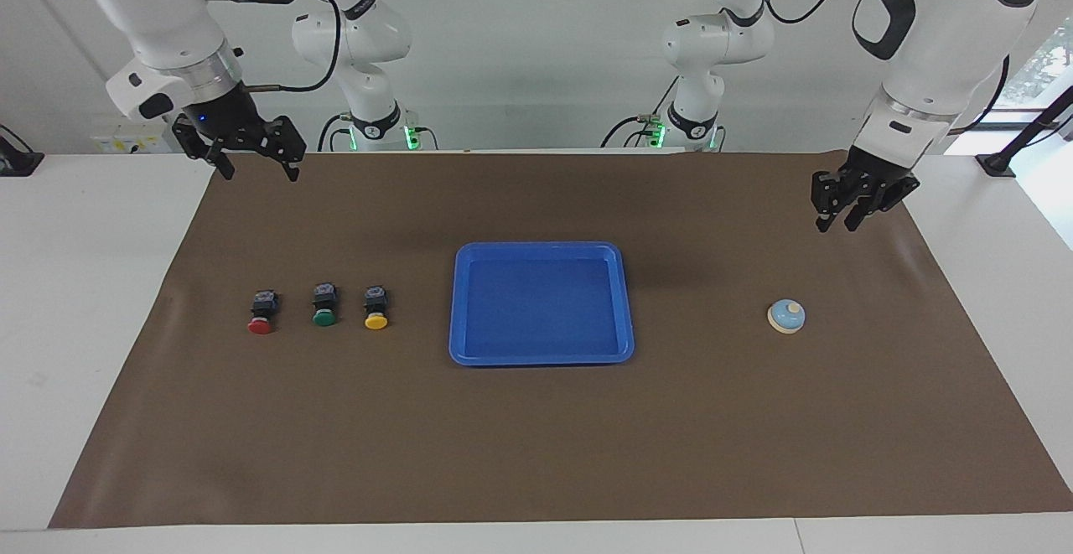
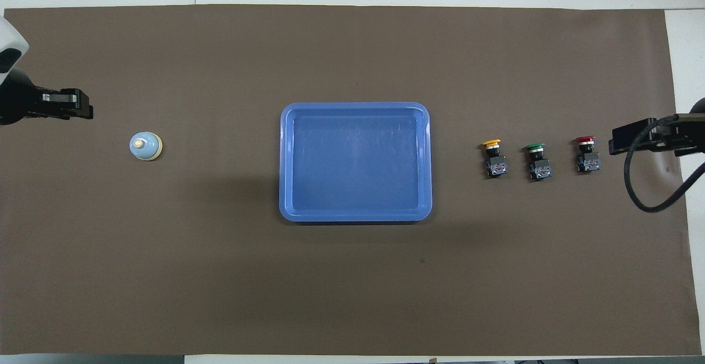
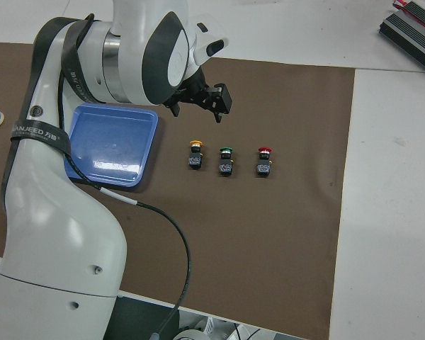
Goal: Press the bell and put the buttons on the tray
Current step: 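Move the left gripper toward the silver service bell, then press down on the top of the bell with the left gripper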
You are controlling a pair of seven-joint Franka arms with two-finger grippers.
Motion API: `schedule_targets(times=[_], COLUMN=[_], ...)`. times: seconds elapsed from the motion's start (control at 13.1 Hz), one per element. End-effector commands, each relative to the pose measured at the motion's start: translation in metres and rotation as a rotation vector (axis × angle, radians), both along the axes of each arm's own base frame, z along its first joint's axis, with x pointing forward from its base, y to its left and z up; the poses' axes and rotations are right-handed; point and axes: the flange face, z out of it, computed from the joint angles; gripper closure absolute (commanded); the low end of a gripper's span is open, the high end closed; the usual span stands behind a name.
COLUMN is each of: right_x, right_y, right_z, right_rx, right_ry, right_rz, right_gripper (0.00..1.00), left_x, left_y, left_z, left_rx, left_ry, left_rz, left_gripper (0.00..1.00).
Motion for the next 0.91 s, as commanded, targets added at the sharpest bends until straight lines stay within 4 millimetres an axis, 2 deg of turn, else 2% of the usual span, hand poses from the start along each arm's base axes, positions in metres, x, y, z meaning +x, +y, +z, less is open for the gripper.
schedule_targets(times=[0.0,0.15,0.3,0.38,0.68,0.84], right_x=[-0.002,-0.002,-0.002,-0.002,-0.002,-0.002], right_y=[-0.002,-0.002,-0.002,-0.002,-0.002,-0.002], right_z=[0.002,0.002,0.003,0.002,0.002,0.003], right_rx=[0.001,0.001,0.001,0.001,0.001,0.001], right_ry=[0.011,0.011,0.009,0.011,0.011,0.009], right_rz=[0.003,0.002,0.003,0.003,0.003,0.003], right_gripper=[0.00,0.00,0.00,0.00,0.00,0.00], left_x=[0.009,0.022,0.027,0.027,0.017,0.010], left_y=[0.020,0.025,0.035,0.044,0.045,0.045], left_z=[-0.053,-0.099,-0.131,-0.143,-0.190,-0.205], left_rx=[0.004,-0.002,-0.006,-0.007,-0.009,-0.009], left_ry=[0.002,-0.001,0.002,-0.008,0.027,0.026], left_rz=[0.018,0.028,0.042,0.059,0.063,0.063], left_gripper=[1.00,1.00,1.00,1.00,1.00,1.00])
